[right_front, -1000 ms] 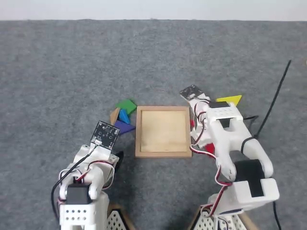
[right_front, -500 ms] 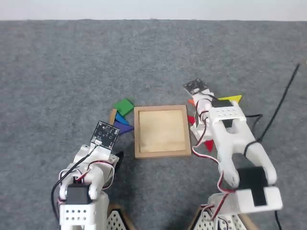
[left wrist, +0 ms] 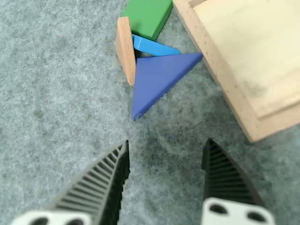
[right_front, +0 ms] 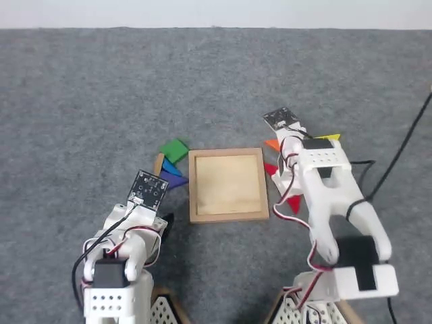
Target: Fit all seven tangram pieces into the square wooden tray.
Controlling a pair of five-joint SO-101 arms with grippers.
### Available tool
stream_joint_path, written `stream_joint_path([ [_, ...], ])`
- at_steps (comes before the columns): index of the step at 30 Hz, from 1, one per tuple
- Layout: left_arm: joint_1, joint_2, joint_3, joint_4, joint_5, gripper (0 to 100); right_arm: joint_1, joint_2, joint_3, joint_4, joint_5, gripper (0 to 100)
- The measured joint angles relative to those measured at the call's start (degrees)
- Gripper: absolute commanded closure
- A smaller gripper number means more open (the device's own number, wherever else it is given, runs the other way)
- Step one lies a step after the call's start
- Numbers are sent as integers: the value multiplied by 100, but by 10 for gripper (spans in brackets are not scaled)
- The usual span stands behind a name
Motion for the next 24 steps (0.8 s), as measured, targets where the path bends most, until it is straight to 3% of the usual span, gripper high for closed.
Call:
stream_joint_path([
  [9,-9,0,0,0,0,755,-413,677,-202,-545,0,669],
  [21,-9,0,0,0,0,755,-396,809,-211,-721,18,682],
  [24,-9,0,0,0,0,755,-396,809,-211,-721,18,746],
])
